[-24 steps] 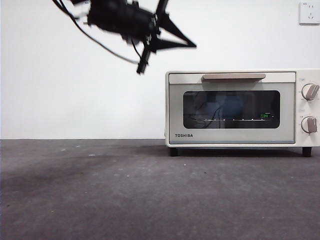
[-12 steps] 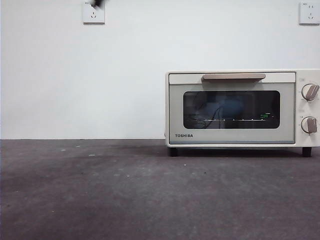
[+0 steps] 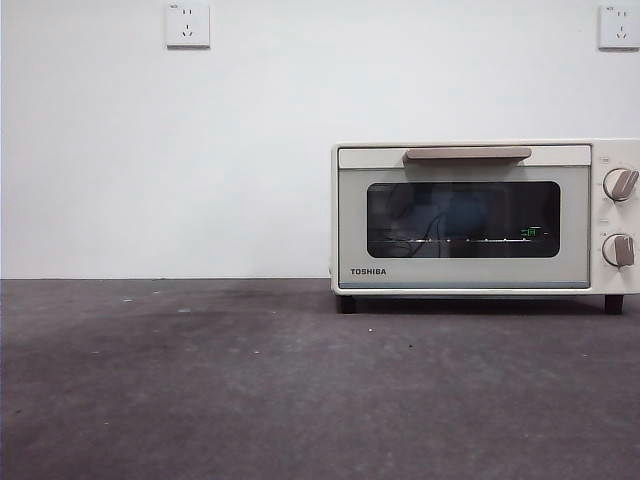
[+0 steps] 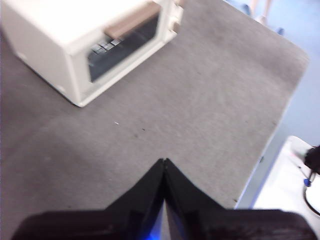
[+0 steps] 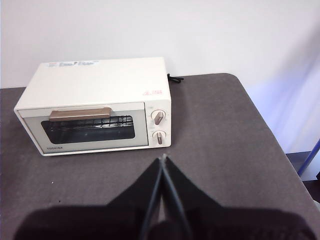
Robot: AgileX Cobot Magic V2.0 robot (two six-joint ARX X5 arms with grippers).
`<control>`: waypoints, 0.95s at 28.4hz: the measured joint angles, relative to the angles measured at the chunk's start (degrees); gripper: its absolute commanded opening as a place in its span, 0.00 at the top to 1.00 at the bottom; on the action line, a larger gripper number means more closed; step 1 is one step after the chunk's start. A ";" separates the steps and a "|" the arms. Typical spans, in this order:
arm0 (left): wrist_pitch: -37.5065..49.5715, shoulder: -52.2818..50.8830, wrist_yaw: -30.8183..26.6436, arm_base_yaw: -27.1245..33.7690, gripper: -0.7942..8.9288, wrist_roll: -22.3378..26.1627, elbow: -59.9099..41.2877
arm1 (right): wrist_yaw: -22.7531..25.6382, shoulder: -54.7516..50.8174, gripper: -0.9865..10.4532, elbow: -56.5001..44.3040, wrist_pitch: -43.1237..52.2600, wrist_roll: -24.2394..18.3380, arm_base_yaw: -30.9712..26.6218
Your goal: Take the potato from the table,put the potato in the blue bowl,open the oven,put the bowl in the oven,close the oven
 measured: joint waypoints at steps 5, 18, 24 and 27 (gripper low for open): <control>-0.98 -4.92 -0.98 0.00 0.92 0.13 0.07 | 0.00 1.27 0.91 0.00 0.00 0.00 0.00; -1.62 -4.79 -1.03 0.00 0.92 0.07 0.09 | 0.00 9.01 0.91 0.00 0.00 0.00 0.00; -0.11 -1.99 -1.20 0.76 0.92 6.36 0.09 | 0.00 14.78 0.91 0.00 0.00 0.00 0.00; 2.45 -1.57 -1.22 3.54 0.92 12.59 0.09 | 0.00 18.18 0.91 0.00 0.00 0.00 0.00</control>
